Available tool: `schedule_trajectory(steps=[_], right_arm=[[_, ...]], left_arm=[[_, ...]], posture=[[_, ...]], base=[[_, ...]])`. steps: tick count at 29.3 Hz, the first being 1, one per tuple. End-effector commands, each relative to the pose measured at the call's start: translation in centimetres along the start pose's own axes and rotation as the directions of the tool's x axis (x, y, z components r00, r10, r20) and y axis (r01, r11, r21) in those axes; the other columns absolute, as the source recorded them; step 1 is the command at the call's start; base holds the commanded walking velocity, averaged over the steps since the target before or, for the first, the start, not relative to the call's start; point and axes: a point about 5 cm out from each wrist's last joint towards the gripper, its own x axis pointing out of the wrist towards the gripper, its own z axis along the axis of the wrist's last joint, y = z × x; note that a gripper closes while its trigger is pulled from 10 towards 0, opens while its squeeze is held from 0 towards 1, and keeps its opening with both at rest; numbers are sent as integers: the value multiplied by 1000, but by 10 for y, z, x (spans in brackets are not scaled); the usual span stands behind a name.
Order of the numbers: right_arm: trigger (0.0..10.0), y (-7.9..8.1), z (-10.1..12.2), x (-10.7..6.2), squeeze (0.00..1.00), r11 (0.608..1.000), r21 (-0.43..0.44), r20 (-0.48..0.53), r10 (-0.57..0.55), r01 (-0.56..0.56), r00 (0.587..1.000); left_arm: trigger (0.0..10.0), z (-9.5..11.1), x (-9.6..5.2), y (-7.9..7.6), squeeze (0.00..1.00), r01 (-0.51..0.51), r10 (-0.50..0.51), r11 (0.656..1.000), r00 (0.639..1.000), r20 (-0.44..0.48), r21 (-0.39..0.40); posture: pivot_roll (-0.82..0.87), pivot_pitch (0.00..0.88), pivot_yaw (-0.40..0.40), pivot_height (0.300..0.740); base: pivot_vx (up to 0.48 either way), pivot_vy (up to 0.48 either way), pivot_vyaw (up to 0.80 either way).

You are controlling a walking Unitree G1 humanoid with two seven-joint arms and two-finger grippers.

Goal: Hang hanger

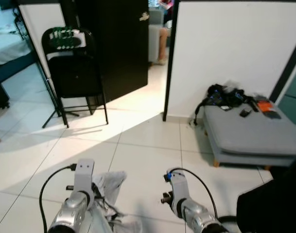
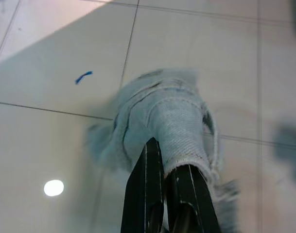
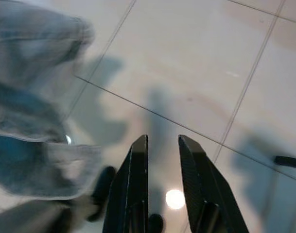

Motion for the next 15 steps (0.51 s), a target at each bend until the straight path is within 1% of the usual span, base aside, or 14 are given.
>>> schedule_trajectory(steps=[1, 3, 5, 7, 10, 12, 15], right_arm=[[10000, 5, 2, 1, 0, 1000, -1, 11, 12, -12, 1000], [10000, 5, 2, 1, 0, 1000, -1, 16, 8, -8, 1000], [10000, 3, 2, 0, 0, 1000, 10, 30, -2, 2, 1000], [10000, 2, 2, 0, 0, 1000, 18, 36, -9, 9, 999], [10000, 1, 2, 0, 0, 1000, 20, 37, -11, 10, 999], [10000, 1, 4, 0, 0, 1000, 21, 46, -7, 6, 999], [10000, 1, 5, 0, 0, 1000, 21, 49, -4, 3, 999]], left_arm=[[10000, 6, -1, 6, 0, -11, 12, 999, 1000, 25, -30], [10000, 6, -1, 5, 0, -7, 8, 999, 1000, 27, -54], [10000, 6, -2, 4, 0, 1, 1, 999, 999, 37, -51], [10000, 8, -2, 5, 0, -6, 7, 1000, 999, 54, -21], [10000, 10, -3, 5, 0, -10, 10, 1000, 998, 61, -10], [10000, 16, -3, 2, 0, -2, 5, 999, 996, 90, -37], [10000, 18, -3, 1, 0, 2, 2, 999, 995, 103, -44]], posture=[[59, 0, -2, 740], [58, 0, -1, 740], [56, 3, -1, 740], [56, 5, 1, 740], [57, 6, 1, 740], [56, 9, 0, 740], [56, 9, 0, 740]], base=[[0, 0, 800], [0, 0, 800], [0, 0, 800], [0, 0, 800], [0, 0, 800], [0, 0, 800], [0, 0, 800]])
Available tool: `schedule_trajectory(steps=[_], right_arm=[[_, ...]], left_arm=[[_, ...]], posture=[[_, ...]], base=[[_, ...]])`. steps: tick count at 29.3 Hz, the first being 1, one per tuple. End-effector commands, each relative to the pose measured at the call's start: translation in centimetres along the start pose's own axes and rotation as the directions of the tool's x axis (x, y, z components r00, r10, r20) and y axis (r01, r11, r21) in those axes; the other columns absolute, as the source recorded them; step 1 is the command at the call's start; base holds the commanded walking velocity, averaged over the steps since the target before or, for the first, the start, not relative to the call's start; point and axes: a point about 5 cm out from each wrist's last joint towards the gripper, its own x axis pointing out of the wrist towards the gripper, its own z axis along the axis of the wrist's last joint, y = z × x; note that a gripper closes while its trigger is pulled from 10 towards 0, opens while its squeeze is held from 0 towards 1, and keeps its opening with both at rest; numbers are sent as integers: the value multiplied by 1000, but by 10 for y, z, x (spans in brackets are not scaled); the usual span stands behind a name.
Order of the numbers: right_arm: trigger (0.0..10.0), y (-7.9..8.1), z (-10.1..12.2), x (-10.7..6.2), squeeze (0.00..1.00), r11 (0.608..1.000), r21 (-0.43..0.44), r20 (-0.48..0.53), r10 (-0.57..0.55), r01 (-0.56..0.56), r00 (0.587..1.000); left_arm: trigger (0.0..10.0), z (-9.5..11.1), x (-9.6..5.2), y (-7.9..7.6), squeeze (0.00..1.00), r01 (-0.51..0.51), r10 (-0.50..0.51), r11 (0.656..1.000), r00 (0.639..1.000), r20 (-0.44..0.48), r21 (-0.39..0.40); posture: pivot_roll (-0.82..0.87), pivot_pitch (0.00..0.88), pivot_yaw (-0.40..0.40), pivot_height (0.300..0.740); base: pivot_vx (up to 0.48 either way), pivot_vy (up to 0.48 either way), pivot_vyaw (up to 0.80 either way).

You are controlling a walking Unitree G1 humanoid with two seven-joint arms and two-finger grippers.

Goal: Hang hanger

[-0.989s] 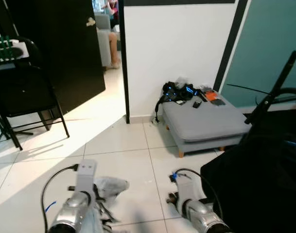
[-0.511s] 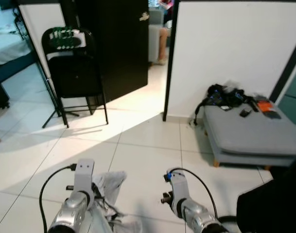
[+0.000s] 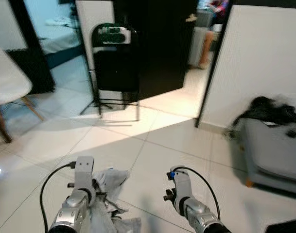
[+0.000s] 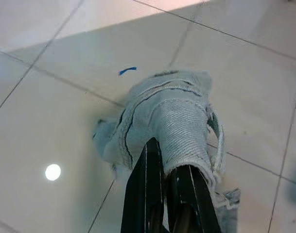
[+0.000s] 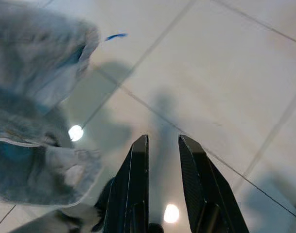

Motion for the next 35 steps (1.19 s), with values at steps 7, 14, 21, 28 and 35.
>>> schedule_trajectory(steps=[7, 14, 21, 28, 35], right_arm=[[10000, 3, 0, 0, 0, 1000, 14, 13, 19, -20, 1000], [10000, -3, 10, 0, 0, 1000, 19, 56, -9, 8, 998], [10000, -6, 17, 0, 0, 999, 29, 85, -21, 19, 996], [10000, -5, 24, 1, 0, 999, 33, 113, -18, 14, 993], [10000, -5, 28, 2, 0, 999, 37, 127, -18, 14, 992]], left_arm=[[10000, 5, 0, -4, 0, 31, -33, 997, 999, 25, 69], [10000, 12, 1, -5, 0, 39, -40, 999, 998, 54, 30], [10000, 13, 0, -4, 0, 25, -27, 999, 998, 61, 33], [10000, 16, -1, -3, 0, 37, -39, 999, 996, 79, 36], [10000, 18, 0, -3, 0, 32, -36, 998, 995, 92, 50]], posture=[[50, 10, 5, 740], [48, 2, 6, 740], [47, 0, 6, 740], [51, 0, 4, 740], [49, 0, 8, 740]], base=[[0, 0, 800], [0, 0, 800], [0, 0, 800], [0, 0, 800], [0, 0, 800]])
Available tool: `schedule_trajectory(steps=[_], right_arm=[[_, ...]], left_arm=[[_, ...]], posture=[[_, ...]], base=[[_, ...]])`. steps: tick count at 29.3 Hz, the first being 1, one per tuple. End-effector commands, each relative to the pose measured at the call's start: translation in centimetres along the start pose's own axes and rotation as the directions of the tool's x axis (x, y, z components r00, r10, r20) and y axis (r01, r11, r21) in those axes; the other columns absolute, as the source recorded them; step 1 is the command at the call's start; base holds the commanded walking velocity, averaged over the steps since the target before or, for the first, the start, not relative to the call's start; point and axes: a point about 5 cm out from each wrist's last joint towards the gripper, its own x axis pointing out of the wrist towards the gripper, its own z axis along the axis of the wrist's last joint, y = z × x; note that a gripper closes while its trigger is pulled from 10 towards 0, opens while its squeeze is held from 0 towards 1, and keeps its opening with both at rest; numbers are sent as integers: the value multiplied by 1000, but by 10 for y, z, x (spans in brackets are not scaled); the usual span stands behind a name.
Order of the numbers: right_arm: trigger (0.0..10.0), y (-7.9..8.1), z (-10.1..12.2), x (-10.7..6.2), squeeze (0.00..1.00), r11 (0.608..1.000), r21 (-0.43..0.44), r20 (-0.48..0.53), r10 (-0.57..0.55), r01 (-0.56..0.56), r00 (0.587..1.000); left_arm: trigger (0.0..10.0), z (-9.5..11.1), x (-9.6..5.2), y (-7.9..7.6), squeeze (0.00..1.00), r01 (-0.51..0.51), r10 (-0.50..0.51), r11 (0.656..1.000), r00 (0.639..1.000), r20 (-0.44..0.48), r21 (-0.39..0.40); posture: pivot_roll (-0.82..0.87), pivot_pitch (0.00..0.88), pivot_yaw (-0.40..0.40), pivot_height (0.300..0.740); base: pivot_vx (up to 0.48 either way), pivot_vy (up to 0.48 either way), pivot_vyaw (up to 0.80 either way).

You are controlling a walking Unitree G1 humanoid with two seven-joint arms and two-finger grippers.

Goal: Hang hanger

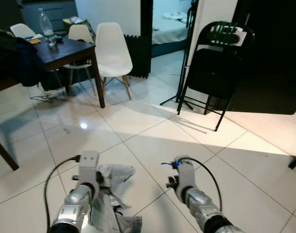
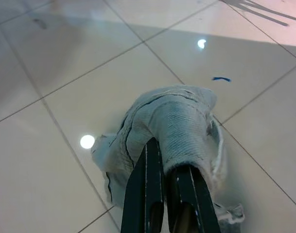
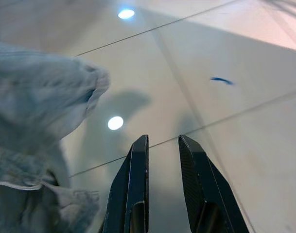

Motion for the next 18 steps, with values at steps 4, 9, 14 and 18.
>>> schedule_trajectory(steps=[4, 9, 14, 18], right_arm=[[10000, 0, -1, 0, 0, 1000, 10, 4, 3, -3, 1000], [10000, 3, 6, 0, 0, 997, -79, 51, 22, -18, 998], [10000, 4, 8, 0, 0, 988, -151, 74, -24, 35, 997], [10000, 2, 8, 0, 0, 990, -135, 72, -36, 46, 997]], left_arm=[[10000, 6, 1, 0, 0, -3, 3, 1000, 1000, 29, 2], [10000, 9, 2, 0, 0, -4, 4, 1000, 999, 44, 8], [10000, 16, 1, 0, 0, -12, 12, 1000, 996, 84, -7], [10000, 20, 1, -4, 0, 22, -22, 1000, 994, 110, 0]], posture=[[47, 0, 9, 740], [45, 0, 10, 740], [48, 0, 11, 740], [49, 0, 11, 740]], base=[[0, 0, 800], [0, 0, 430], [0, 0, 0], [0, 0, 0]])
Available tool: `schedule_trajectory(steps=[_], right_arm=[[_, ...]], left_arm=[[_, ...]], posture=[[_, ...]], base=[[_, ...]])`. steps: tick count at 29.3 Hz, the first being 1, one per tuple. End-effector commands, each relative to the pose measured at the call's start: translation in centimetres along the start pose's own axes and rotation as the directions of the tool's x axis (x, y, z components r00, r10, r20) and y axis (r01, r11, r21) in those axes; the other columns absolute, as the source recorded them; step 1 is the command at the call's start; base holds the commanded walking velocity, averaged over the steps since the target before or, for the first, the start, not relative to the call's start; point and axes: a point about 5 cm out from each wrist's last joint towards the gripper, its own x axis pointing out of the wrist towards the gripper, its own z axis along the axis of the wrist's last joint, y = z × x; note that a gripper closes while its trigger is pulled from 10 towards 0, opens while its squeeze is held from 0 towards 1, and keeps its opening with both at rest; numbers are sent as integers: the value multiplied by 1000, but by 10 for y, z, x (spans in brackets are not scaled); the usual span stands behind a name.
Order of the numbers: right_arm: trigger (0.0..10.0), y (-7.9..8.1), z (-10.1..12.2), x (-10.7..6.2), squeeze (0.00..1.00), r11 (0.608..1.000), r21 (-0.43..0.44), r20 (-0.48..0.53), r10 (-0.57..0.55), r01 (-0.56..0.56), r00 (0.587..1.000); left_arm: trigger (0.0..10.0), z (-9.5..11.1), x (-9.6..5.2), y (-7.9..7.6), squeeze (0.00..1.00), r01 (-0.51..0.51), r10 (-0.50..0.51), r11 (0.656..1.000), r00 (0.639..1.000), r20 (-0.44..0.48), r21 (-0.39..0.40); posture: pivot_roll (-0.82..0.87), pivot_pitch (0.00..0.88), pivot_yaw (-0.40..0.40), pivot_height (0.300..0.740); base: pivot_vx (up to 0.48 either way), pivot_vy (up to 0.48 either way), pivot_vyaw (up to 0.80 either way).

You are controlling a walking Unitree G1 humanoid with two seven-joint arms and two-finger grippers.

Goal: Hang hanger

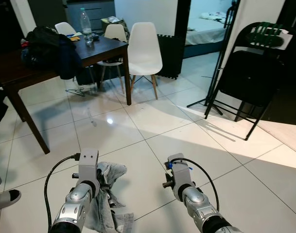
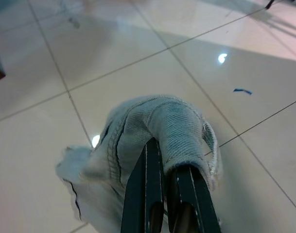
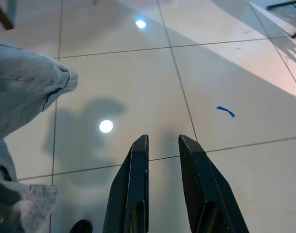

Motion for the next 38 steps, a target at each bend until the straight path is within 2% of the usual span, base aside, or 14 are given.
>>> schedule_trajectory(steps=[1, 11, 16, 26, 38], right_arm=[[10000, 2, 1, 0, 0, 1000, -4, 12, 5, -5, 1000], [10000, 1, 10, 2, 0, 1000, 5, 65, -4, 4, 998], [10000, 2, 11, 2, 0, 1000, 1, 66, -6, 6, 998], [10000, -3, 12, 2, 0, 998, 50, 67, -36, 33, 997], [10000, -3, 13, 3, 0, 998, 56, 68, -38, 35, 997]], left_arm=[[10000, 12, 0, -2, 0, 18, -18, 1000, 998, 66, 1], [10000, 19, 1, -6, 0, 49, -49, 999, 994, 99, 3], [10000, 22, 1, -4, 0, 43, -39, 999, 993, 110, -27], [10000, 22, 1, -1, 0, 35, -29, 998, 994, 108, -54], [10000, 22, 1, -2, 0, 39, -33, 998, 994, 104, -55]], posture=[[51, 0, 12, 740], [56, 0, 11, 740], [57, 0, 12, 740], [58, 0, 13, 740], [57, 0, 14, 740]], base=[[0, 0, 0], [0, 0, 0], [0, 0, 0], [271, 0, 0], [283, 0, 0]])
